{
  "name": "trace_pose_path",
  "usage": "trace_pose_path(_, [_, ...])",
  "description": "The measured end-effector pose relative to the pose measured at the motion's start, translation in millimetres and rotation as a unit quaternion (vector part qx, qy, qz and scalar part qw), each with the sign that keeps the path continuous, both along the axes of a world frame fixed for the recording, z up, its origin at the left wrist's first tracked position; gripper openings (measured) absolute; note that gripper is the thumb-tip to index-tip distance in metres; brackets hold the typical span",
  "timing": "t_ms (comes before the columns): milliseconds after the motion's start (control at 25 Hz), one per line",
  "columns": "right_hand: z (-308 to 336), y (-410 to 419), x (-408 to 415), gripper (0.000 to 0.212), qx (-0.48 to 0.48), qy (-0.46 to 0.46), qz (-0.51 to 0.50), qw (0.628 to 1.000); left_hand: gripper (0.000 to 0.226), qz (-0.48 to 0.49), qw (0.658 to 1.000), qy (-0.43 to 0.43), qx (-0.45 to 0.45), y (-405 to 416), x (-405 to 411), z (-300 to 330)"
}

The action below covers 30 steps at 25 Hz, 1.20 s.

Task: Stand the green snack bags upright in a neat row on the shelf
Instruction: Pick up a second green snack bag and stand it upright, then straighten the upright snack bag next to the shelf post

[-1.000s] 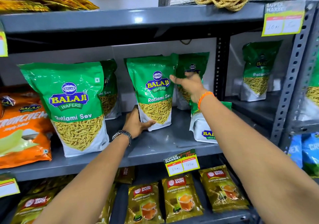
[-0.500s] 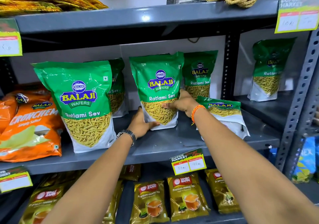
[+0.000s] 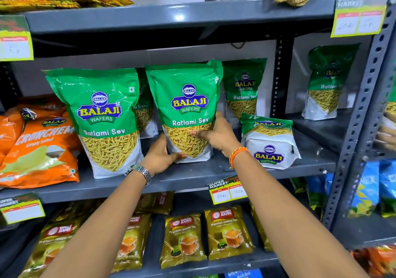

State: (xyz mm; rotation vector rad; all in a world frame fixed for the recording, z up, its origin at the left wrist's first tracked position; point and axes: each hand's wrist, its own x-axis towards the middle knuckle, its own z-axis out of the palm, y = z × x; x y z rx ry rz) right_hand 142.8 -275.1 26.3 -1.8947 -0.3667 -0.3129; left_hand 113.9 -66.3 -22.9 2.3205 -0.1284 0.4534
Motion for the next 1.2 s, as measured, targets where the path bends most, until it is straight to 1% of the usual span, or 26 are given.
trace_pose_path(80, [0, 1, -7, 0.082, -0.007, -0.011, -0.002, 1.0, 0.083, -0.008, 1.0, -0.007, 0.002, 4, -3, -1])
trace_pose_path(240, [3, 2, -10, 0.083, -0.018, -0.001, -0.005, 1.0, 0.091, -0.01, 1.0, -0.001, -0.017, 6, -7, -1])
trace_pose_path(360, [8, 2, -7, 0.088, -0.045, 0.017, -0.004, 0.999, 0.09, 0.005, 0.999, -0.003, -0.04, 2, -13, -3])
trace_pose_path(440, [17, -5, -7, 0.088, -0.094, 0.035, 0.026, 0.995, 0.103, 0.04, 0.996, -0.046, -0.068, -6, -23, -8])
trace_pose_path(520, [30, -20, -2, 0.09, -0.172, 0.057, 0.071, 0.981, 0.111, 0.091, 0.982, -0.139, -0.086, -26, -40, -13])
trace_pose_path(560, [38, -31, 2, 0.095, -0.218, 0.062, 0.076, 0.971, 0.111, 0.11, 0.971, -0.192, -0.088, -39, -50, -14])
trace_pose_path(640, [57, -56, 13, 0.106, -0.283, 0.031, 0.045, 0.957, 0.103, 0.099, 0.949, -0.284, -0.097, -66, -66, -11])
trace_pose_path(680, [66, -73, 17, 0.104, -0.29, 0.022, 0.018, 0.956, 0.094, 0.073, 0.938, -0.32, -0.11, -80, -67, -10])
trace_pose_path(720, [74, -88, 20, 0.098, -0.285, 0.013, -0.003, 0.959, 0.084, 0.043, 0.932, -0.343, -0.107, -92, -68, -5])
trace_pose_path(800, [77, -122, 28, 0.072, -0.256, 0.02, -0.039, 0.966, 0.063, 0.002, 0.932, -0.358, -0.05, -116, -59, 1])
trace_pose_path(840, [73, -138, 35, 0.057, -0.251, 0.028, -0.058, 0.966, 0.055, -0.01, 0.94, -0.34, -0.024, -130, -50, 2])
trace_pose_path(880, [67, -153, 41, 0.045, -0.254, 0.033, -0.073, 0.964, 0.052, -0.013, 0.952, -0.305, -0.006, -143, -42, 4])
trace_pose_path(960, [52, -173, 55, 0.043, -0.255, 0.06, -0.1, 0.96, 0.06, 0.009, 0.982, -0.191, 0.011, -169, -22, 7])
trace_pose_path(1000, [44, -179, 60, 0.049, -0.249, 0.076, -0.114, 0.959, 0.068, 0.016, 0.994, -0.111, 0.002, -179, -14, 13])
trace_pose_path(1040, [35, -186, 64, 0.053, -0.239, 0.091, -0.132, 0.958, 0.076, 0.001, 0.999, -0.014, -0.048, -187, -4, 20])
trace_pose_path(1080, [28, -193, 69, 0.056, -0.222, 0.11, -0.15, 0.957, 0.08, -0.041, 0.986, 0.087, -0.137, -197, 2, 28])
trace_pose_path(1120, [20, -201, 75, 0.059, -0.202, 0.124, -0.171, 0.956, 0.079, -0.089, 0.955, 0.173, -0.224, -205, 11, 35])
trace_pose_path(1160, [12, -208, 80, 0.062, -0.179, 0.137, -0.184, 0.957, 0.07, -0.125, 0.929, 0.222, -0.269, -213, 19, 39])
trace_pose_path(1200, [4, -213, 87, 0.066, -0.154, 0.15, -0.19, 0.958, 0.058, -0.143, 0.92, 0.245, -0.27, -218, 24, 43])
